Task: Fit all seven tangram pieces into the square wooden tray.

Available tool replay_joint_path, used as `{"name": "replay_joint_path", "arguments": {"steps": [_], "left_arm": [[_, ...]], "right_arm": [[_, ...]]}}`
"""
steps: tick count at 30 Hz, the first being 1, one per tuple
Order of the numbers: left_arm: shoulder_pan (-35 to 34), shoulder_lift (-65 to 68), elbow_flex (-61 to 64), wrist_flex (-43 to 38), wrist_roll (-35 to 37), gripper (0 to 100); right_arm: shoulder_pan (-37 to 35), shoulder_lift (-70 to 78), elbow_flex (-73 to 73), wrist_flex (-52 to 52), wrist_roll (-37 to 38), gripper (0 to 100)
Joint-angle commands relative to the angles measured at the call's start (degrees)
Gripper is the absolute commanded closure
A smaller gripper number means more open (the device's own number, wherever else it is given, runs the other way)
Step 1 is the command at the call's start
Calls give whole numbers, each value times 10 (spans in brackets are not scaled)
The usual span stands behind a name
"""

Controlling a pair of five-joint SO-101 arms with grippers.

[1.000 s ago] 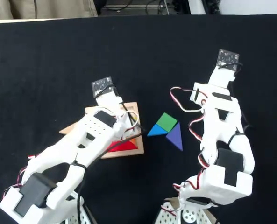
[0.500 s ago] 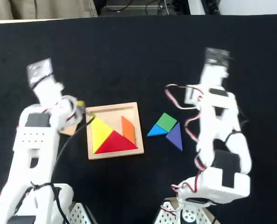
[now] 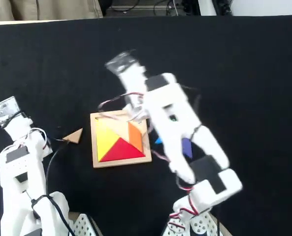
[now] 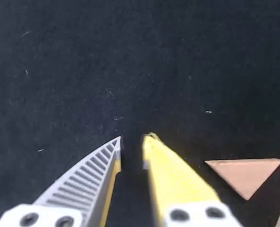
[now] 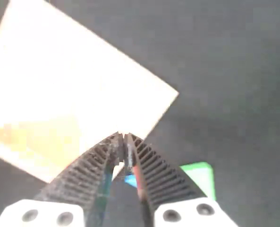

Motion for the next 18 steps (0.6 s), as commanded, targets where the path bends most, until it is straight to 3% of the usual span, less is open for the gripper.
{"name": "replay_joint_path", "arguments": {"steps": [1, 5, 18], "left_arm": [[21, -15, 0, 4, -47, 971], [26, -15, 2, 4, -49, 971], [26, -14, 2, 4, -50, 971]], "right_arm": [[-47, 31, -44, -6, -33, 988], [-62, 89, -53, -54, -48, 988], [-41, 193, -126, -26, -48, 988]]}}
